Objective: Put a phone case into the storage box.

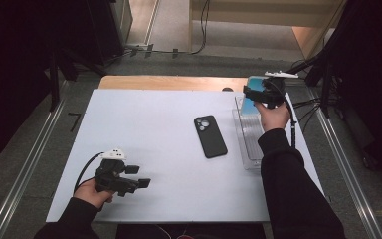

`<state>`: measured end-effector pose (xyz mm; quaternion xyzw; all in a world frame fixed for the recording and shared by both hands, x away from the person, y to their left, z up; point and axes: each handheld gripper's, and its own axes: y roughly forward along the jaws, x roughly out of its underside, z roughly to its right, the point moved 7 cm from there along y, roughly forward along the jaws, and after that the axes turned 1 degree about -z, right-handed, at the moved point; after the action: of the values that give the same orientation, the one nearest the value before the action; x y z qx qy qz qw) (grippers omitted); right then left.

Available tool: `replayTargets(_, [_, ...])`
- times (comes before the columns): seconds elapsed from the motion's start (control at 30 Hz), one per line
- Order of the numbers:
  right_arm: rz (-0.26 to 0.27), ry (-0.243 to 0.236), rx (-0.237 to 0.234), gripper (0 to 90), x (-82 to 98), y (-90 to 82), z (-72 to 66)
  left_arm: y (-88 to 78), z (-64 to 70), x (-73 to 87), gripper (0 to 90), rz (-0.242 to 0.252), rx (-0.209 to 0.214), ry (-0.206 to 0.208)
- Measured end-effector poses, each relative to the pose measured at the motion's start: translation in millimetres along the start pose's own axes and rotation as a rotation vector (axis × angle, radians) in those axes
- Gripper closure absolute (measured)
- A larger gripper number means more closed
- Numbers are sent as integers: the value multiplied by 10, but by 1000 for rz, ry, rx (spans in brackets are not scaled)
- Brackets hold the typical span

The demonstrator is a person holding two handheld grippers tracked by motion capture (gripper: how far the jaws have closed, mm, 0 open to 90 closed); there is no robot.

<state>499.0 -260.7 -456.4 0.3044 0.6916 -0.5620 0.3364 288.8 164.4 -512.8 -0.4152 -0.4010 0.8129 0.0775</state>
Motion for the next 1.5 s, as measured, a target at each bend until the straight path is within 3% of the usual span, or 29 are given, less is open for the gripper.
replayTargets(0.5, [-15, -7, 22, 145, -11, 290, 40, 7, -16, 1, 270, -3, 5, 0])
replayTargets(0.77, [-53, 4, 34, 143, 36, 421, 52, 7, -19, 0, 270, -4, 6, 0])
replayTargets(1.5, [-94, -19, 31, 137, 111, 490, 15, 7, -12, 2, 270, -6, 6, 2])
